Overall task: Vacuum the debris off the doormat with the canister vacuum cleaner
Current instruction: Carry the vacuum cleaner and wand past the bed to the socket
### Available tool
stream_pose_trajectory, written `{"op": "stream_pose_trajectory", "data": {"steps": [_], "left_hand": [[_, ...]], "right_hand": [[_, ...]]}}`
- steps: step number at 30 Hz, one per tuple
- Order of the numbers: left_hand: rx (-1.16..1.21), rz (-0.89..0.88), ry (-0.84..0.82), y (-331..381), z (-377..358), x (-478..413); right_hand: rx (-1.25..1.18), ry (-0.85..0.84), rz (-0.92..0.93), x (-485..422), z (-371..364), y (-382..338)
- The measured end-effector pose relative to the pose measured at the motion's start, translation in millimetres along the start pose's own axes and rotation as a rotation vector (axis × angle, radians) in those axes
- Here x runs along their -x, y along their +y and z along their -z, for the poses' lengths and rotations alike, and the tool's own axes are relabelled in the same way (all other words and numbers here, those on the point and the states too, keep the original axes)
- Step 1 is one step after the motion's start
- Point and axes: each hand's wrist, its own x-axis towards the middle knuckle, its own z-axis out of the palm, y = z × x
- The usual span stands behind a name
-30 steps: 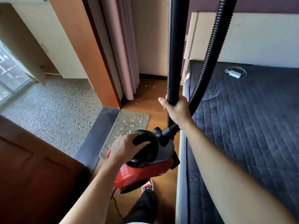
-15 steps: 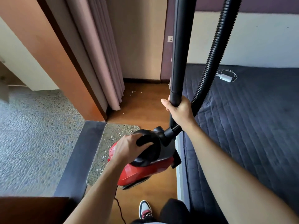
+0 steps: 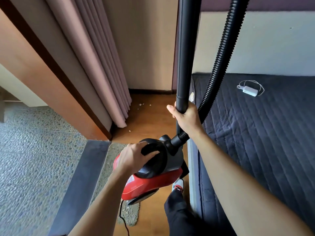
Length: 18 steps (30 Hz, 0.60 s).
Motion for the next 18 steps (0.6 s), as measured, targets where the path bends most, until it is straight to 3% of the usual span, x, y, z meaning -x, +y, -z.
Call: {"op": "stream_pose_trajectory", "data": {"steps": [10, 18], "left_hand": [[-0.014, 0.128, -0.003, 14, -39, -175], [-0.011, 0.157, 0.025, 17, -49, -268]], "right_hand": [[-0.042, -0.039, 0.023, -186, 15, 46], [-0.065, -0.098, 0.043, -285, 19, 56]]}}
